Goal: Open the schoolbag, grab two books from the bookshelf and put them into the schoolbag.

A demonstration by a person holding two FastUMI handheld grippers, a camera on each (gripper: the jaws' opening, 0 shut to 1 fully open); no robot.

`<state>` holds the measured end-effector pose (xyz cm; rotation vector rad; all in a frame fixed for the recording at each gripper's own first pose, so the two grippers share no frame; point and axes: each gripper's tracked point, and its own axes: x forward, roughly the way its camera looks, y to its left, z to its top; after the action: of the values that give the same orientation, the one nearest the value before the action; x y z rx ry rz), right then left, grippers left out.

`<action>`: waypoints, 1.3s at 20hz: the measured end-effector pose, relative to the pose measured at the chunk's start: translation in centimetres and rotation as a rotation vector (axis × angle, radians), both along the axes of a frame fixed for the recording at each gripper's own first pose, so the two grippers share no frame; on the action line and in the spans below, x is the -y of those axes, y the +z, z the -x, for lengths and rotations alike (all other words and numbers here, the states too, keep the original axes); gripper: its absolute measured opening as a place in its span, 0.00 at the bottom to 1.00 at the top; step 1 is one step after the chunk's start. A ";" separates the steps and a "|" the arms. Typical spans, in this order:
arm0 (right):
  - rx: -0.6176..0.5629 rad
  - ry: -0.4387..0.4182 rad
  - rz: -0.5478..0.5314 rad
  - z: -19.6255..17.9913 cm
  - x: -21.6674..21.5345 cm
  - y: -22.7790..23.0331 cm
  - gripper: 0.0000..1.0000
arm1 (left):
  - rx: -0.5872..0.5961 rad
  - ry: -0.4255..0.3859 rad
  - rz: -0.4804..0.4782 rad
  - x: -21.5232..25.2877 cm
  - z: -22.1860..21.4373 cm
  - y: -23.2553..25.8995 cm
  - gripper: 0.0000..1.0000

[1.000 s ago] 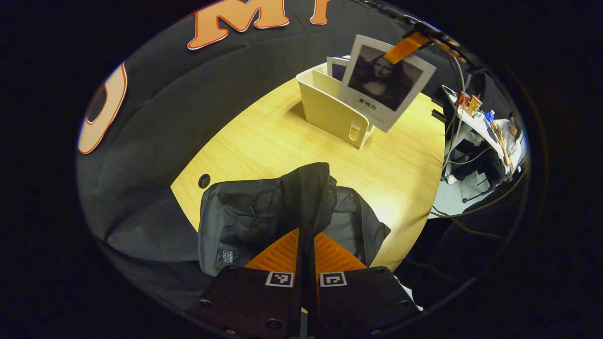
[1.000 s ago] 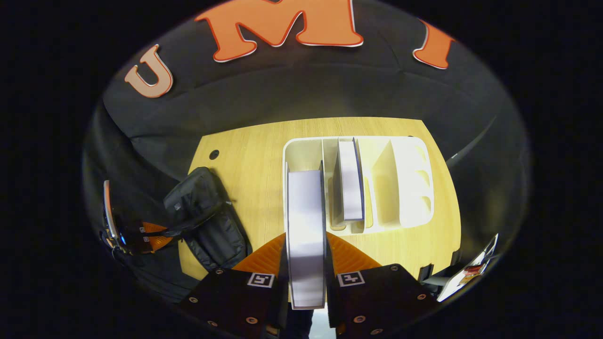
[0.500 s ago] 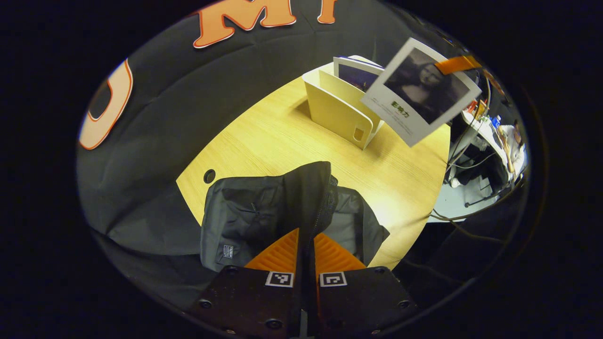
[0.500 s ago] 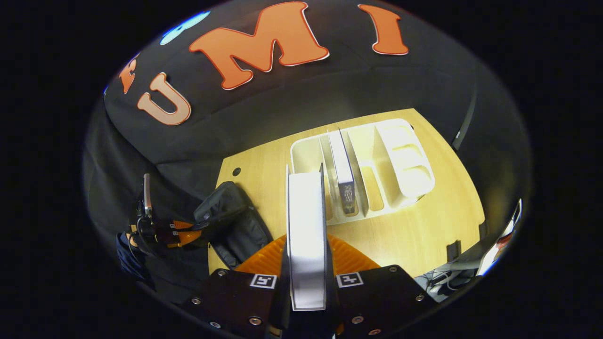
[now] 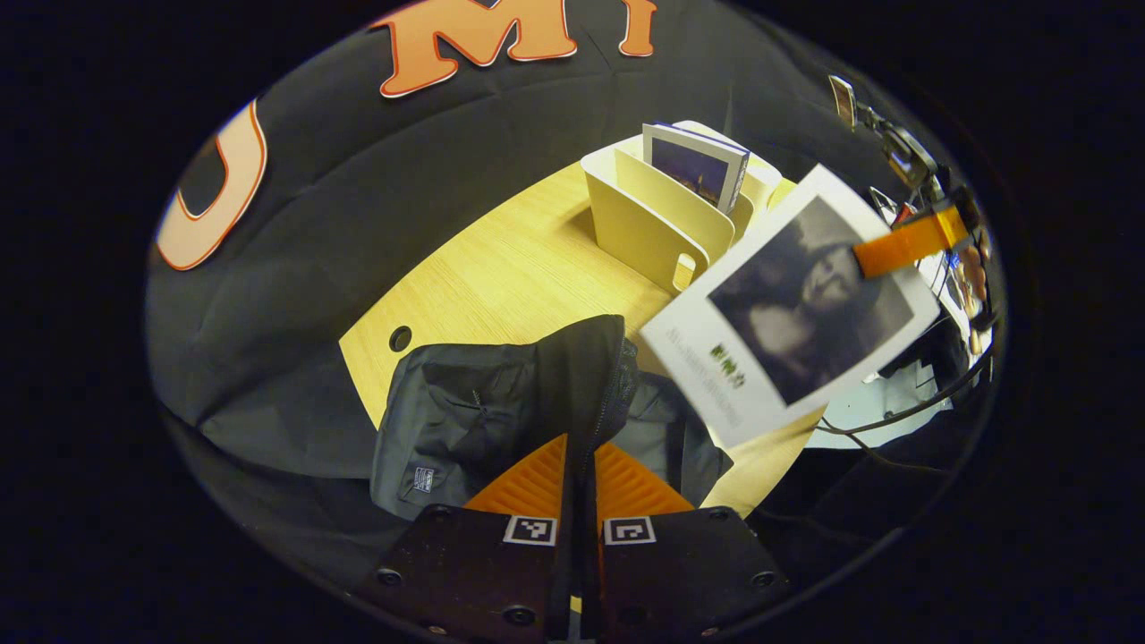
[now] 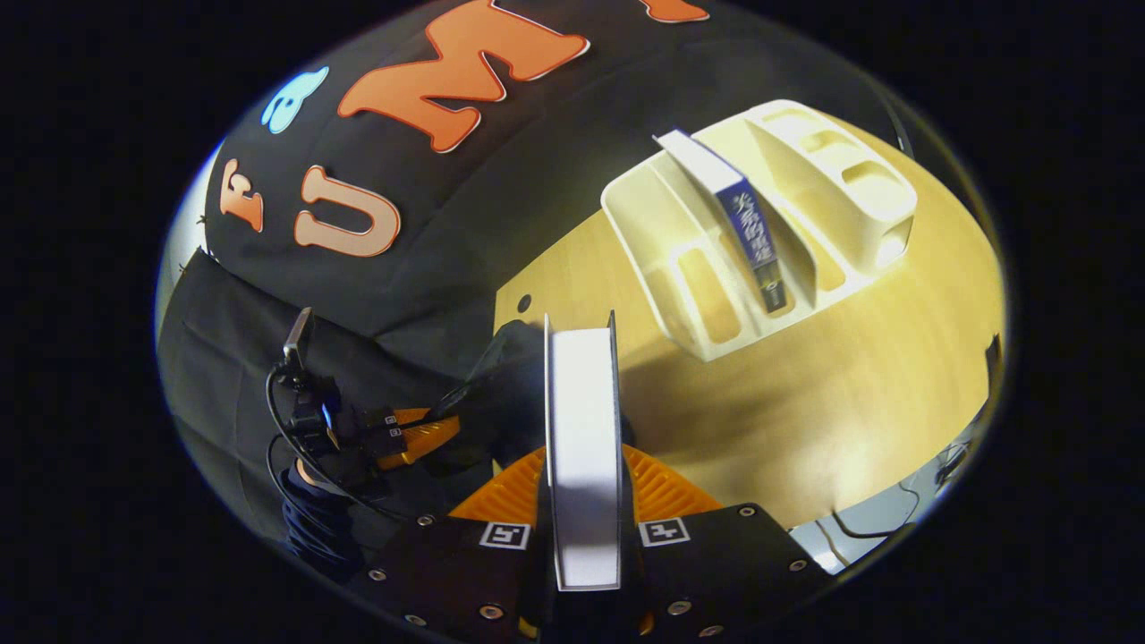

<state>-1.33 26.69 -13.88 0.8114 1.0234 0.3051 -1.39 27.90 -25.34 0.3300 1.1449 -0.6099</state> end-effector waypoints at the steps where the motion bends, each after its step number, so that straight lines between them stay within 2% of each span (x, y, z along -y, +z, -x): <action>1: -0.005 0.007 -0.034 -0.1 -1.4 -0.5 0.29 | 0.007 0.009 0.002 0.1 0.1 0.1 0.05; 6: -0.008 -0.008 -0.128 -1.6 -6.9 -3.1 0.29 | 0.034 0.058 0.037 1.6 0.6 0.8 0.05; 9: -0.010 -0.047 -0.146 -2.2 -7.9 -5.0 0.29 | 0.054 0.081 0.060 2.6 0.6 0.9 0.05; 19: -0.025 -0.269 -0.258 -4.4 -11.2 -9.8 0.29 | 0.084 0.182 0.135 4.9 1.6 0.0 0.05; 24: -0.020 -0.325 -0.320 -5.4 -13.4 -11.5 0.29 | 0.075 0.201 0.168 6.1 2.5 -0.7 0.05; 26: -0.028 -0.308 -0.344 -5.7 -14.8 -12.0 0.29 | 0.077 0.205 0.177 6.6 2.7 -0.8 0.05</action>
<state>4.33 41.48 -25.91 1.2714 0.8665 0.2076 -4.05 21.28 -26.09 0.0820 1.0273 -0.5087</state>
